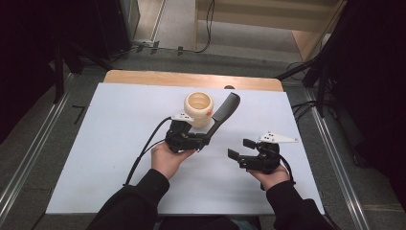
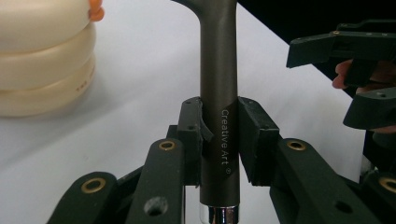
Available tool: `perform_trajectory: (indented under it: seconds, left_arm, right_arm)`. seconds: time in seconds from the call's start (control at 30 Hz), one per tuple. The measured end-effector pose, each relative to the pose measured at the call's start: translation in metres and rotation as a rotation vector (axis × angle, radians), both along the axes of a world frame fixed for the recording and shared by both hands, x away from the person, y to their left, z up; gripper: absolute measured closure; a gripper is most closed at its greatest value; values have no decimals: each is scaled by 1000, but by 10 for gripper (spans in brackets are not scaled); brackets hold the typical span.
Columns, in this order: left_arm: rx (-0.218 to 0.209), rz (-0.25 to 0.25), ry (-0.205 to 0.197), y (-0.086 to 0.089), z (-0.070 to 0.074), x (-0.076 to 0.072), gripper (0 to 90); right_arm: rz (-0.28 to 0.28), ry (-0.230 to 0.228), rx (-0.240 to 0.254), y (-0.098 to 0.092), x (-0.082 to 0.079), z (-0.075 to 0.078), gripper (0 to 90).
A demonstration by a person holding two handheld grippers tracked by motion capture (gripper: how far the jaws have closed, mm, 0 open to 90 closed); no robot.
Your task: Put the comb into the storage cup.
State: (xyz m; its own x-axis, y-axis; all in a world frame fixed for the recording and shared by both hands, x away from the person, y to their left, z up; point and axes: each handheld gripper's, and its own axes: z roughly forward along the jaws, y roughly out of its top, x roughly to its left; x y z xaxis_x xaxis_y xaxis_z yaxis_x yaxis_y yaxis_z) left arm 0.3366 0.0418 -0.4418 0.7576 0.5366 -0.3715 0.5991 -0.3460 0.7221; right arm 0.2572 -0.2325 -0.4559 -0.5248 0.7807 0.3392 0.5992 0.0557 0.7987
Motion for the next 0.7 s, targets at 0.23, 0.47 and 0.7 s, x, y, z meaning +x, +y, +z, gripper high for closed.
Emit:
perform_trajectory:
  seconds: [0.23, 0.47, 0.7]
  left_arm:
    - [-24, 12, 23, -20, -7, 1, 730]
    - [-80, 8, 103, -32, -17, 2, 730]
    - [-175, 43, 159, -45, -24, 1, 730]
  right_arm:
    - [-86, -17, 27, 3, 8, 4, 143]
    - [-135, -16, 55, 1, 15, 3, 143]
    - [-170, -8, 72, 0, 23, 3, 164]
